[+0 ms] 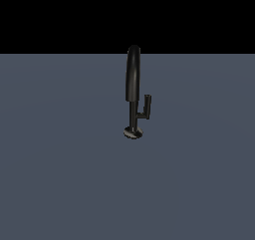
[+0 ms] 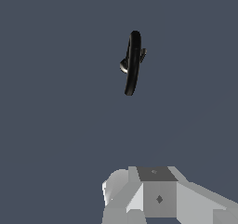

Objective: Turn on the faucet by rotating a designated handle.

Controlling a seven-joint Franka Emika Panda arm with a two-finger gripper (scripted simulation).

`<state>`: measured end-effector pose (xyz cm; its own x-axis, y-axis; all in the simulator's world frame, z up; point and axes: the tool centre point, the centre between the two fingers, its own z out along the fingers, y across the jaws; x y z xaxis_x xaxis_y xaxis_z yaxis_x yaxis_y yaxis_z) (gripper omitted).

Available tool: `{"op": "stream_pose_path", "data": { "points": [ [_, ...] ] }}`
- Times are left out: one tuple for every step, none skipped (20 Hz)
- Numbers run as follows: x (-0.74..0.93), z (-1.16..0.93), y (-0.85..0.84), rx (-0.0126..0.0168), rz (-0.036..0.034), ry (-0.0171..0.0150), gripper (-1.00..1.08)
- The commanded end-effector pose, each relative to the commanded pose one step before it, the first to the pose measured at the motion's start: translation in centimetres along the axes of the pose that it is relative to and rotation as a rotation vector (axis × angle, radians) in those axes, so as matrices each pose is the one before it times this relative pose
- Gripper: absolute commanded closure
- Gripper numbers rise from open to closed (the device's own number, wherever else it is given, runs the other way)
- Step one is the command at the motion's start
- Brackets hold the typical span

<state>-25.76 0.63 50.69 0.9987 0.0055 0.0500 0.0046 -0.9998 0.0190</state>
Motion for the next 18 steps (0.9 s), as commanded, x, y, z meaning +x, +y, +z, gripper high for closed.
{"op": "stream_pose_path", "data": {
  "points": [
    [0.000,0.000,0.001,0.00000,0.00000,0.00000,1.08],
    [-0.002,-0.008,-0.027,0.00000,0.00000,0.00000,1.08],
    [0.058,0.018,0.028,0.00125,0.00141,-0.00130,1.08],
    [0.068,0.010,-0.003,0.00152,0.00169,-0.00157,1.08],
    [0.099,0.018,0.003,0.00221,0.00247,-0.00229,1.08],
    [0.126,0.022,0.000,0.00281,0.00314,-0.00291,1.08],
    [0.155,0.027,0.002,0.00346,0.00386,-0.00357,1.08],
    [0.183,0.032,0.001,0.00408,0.00456,-0.00422,1.08],
    [0.211,0.036,0.001,0.00472,0.00527,-0.00488,1.08],
    [0.240,0.041,0.001,0.00536,0.00599,-0.00554,1.08],
    [0.270,0.047,0.003,0.00603,0.00674,-0.00623,1.08],
    [0.299,0.052,0.002,0.00668,0.00746,-0.00690,1.08],
    [0.329,0.057,0.003,0.00736,0.00821,-0.00760,1.08],
    [0.359,0.062,0.003,0.00803,0.00896,-0.00830,1.08],
    [0.390,0.068,0.003,0.00872,0.00973,-0.00901,1.08],
    [0.421,0.073,0.004,0.00943,0.01051,-0.00974,1.08],
    [0.453,0.078,0.004,0.01013,0.01129,-0.01046,1.08],
    [0.485,0.084,0.004,0.01085,0.01209,-0.01121,1.08]
  ]
}}
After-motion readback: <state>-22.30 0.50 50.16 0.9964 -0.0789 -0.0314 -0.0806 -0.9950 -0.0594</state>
